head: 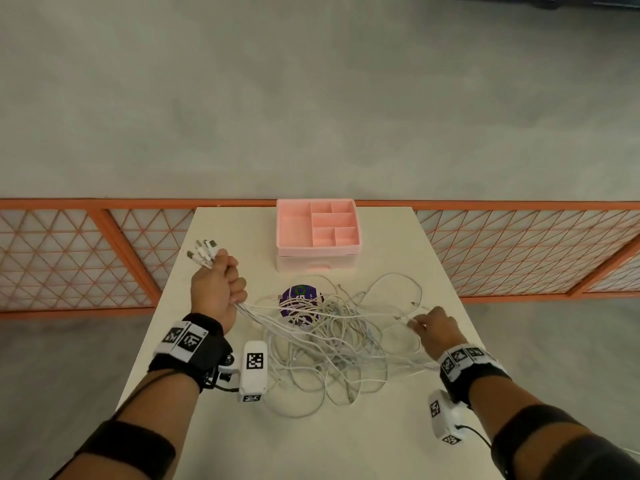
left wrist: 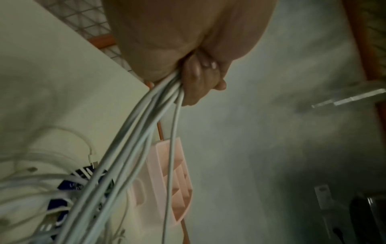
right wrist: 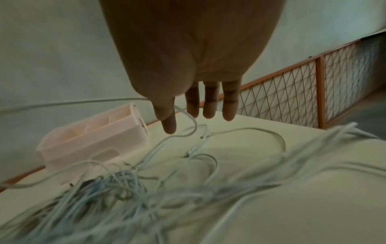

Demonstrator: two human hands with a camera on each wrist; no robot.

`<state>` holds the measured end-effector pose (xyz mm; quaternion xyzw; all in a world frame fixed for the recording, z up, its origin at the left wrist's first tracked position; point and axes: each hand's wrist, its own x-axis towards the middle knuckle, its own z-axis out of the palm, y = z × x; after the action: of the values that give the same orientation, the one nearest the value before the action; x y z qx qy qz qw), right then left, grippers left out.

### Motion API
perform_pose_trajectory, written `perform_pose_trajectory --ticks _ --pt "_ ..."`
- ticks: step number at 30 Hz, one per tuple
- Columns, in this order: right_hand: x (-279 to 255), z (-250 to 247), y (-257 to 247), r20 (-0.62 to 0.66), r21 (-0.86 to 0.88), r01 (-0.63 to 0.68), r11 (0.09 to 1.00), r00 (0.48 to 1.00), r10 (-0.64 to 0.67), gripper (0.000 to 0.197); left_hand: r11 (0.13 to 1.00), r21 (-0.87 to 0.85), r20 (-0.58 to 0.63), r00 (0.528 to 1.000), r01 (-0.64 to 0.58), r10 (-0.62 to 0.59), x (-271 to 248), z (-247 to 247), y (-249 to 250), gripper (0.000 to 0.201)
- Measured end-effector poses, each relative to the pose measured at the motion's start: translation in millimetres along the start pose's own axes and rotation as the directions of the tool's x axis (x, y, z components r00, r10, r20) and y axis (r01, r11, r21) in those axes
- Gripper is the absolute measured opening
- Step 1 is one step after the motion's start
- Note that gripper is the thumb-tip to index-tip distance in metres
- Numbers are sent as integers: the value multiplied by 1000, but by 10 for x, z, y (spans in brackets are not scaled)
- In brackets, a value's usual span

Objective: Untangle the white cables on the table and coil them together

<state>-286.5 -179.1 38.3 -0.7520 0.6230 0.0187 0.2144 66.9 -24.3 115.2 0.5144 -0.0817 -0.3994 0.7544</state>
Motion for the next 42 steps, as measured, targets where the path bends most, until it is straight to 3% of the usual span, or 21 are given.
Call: perform_pose_trajectory --ticks 2,4,8,11,16,19,24,26,28,30,32,33,35,37,38,40,41,42 --pt "4 -162 -117 -76 154 17 988 997 -5 33 992 122 47 998 -42 37 -55 91 -64 34" --pt "-3 -345 -328 -75 230 136 964 990 -122 34 972 216 114 991 -88 64 -125 202 -139 31" --pt "-74 -636 -793 -128 212 341 916 939 -320 34 949 292 207 976 -123 63 -254 401 -241 29" --pt "-4 -863 -849 -254 213 358 909 919 -303 27 958 273 195 980 -85 32 -269 427 -253 31" --pt "203 -1449 -281 -169 23 208 978 965 -201 23 977 209 98 995 -31 10 -208 246 -175 33" --pt "265 -1740 246 -198 26 76 997 978 -69 18 990 141 41 999 -8 2 -168 154 -106 33" --pt "220 -1645 880 -251 -38 -175 984 955 160 14 994 110 60 998 18 -25 -192 218 -117 33" --pt "122 -1428 1031 -179 -138 -254 957 957 228 23 995 81 76 996 50 -56 -229 294 -134 33" --pt "37 -1117 1118 40 -259 -294 920 948 315 59 996 43 98 991 83 -87 -279 394 -134 33" --pt "1 -822 1033 271 -252 -262 932 905 328 93 994 29 148 983 102 -105 -341 534 -138 34" --pt "-11 -645 709 419 -95 -113 989 897 142 101 994 43 209 972 104 -110 -411 712 -151 34" --pt "-35 -599 425 428 49 -23 999 904 -1 99 994 56 234 966 99 -109 -444 808 -157 33" --pt "-156 -569 -232 349 358 165 919 889 -296 101 994 67 270 957 91 -106 -503 993 -160 33" --pt "-373 -580 -893 256 531 320 784 822 -509 99 995 38 300 949 89 -97 -544 1147 -145 35" --pt "-449 -538 -1128 230 565 384 730 777 -586 88 996 9 313 945 93 -92 -552 1194 -124 36" --pt "-569 -405 -1440 181 584 459 670 730 -659 42 992 -59 338 937 113 -87 -533 1217 -54 40" --pt "-600 -345 -1511 167 588 465 662 732 -661 30 988 -91 343 936 121 -83 -500 1183 -9 41" --pt "-602 -267 -1517 164 573 453 683 753 -637 38 985 -118 339 938 125 -78 -452 1120 39 42"
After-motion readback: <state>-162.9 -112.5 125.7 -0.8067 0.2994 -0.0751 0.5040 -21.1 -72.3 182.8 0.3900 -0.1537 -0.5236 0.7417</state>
